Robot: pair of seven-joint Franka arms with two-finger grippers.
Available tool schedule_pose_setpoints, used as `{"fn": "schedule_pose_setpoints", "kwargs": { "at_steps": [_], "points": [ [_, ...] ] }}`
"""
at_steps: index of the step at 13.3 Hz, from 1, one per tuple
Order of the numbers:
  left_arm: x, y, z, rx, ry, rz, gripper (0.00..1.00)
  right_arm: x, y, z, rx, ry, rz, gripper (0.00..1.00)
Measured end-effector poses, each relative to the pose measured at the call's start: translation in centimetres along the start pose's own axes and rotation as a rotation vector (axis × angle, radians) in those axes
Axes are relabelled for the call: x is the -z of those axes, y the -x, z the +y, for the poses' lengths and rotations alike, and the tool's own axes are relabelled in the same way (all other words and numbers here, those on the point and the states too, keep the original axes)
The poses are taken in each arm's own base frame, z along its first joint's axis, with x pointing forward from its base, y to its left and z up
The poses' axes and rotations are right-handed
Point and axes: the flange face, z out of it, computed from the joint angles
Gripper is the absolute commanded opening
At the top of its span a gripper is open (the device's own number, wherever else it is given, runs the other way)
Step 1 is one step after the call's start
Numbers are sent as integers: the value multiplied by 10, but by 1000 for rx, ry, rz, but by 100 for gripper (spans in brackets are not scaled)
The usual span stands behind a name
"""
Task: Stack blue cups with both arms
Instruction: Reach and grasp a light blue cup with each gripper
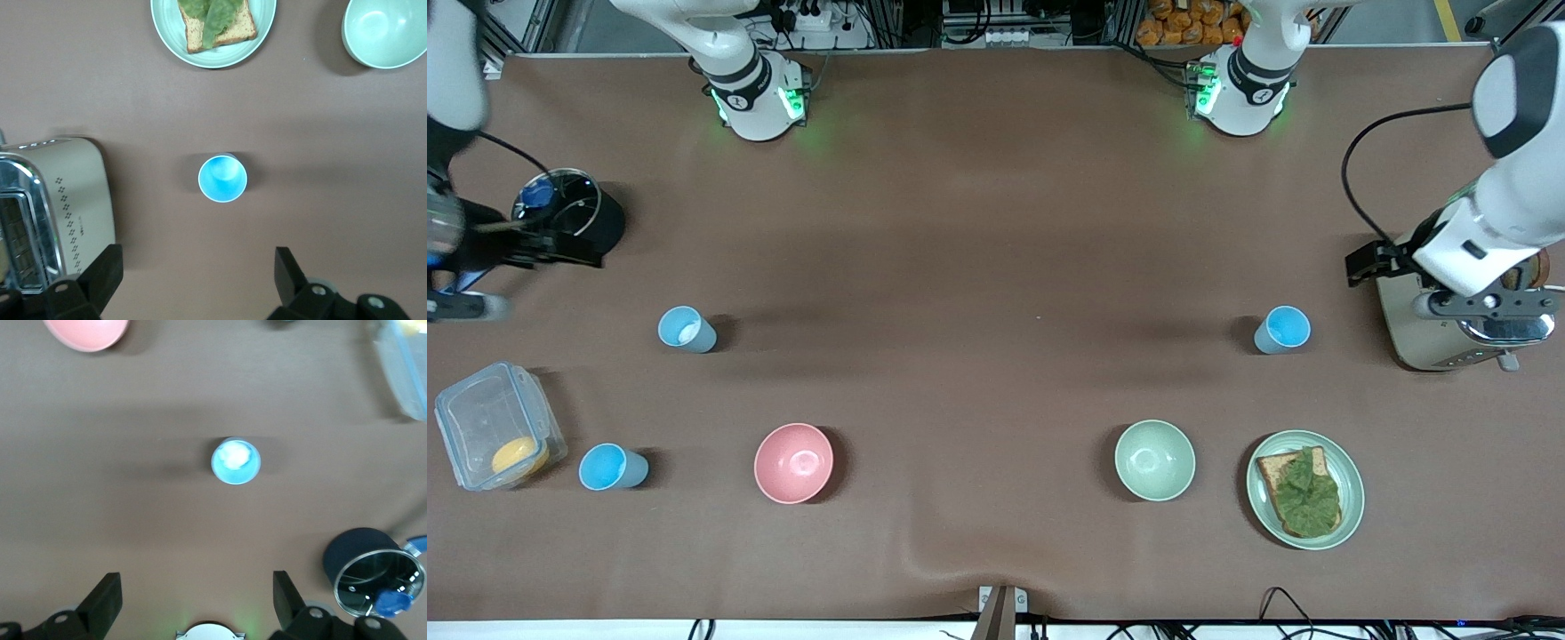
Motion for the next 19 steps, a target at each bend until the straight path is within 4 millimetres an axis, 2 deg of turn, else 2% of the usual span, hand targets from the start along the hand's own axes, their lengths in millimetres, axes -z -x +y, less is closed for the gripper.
{"fn": "schedule_pose_setpoints", "kwargs": {
  "at_steps": [2, 4, 6, 8, 9, 12, 13, 15, 19],
  "points": [
    [-25, 0, -8, 11, 0, 12, 100, -24, -17, -33, 48, 17, -31, 100],
    [-55, 2, -14, 19, 3, 33, 100, -66, -43, -48, 64, 29, -37, 100],
    [-96, 7, -15, 20, 8, 42, 100, -121, -64, -42, 54, 34, -19, 100],
    [-140, 13, -25, 39, 15, 29, 100, -171, -70, -34, 43, 37, 6, 100],
    [-158, 15, -28, 45, 19, 29, 100, -188, -68, -32, 40, 38, 10, 100],
    [-197, 21, -26, 43, 28, 25, 100, -218, -65, -22, 27, 39, 40, 100],
    [-206, 22, -25, 42, 30, 17, 97, -225, -64, -18, 23, 41, 40, 100],
    [-219, 23, -23, 38, 34, 2, 92, -234, -62, -9, 23, 59, 42, 100],
    [-232, 21, -21, 37, 39, 6, 75, -250, -68, 7, 19, 69, 52, 100]
  ]
}}
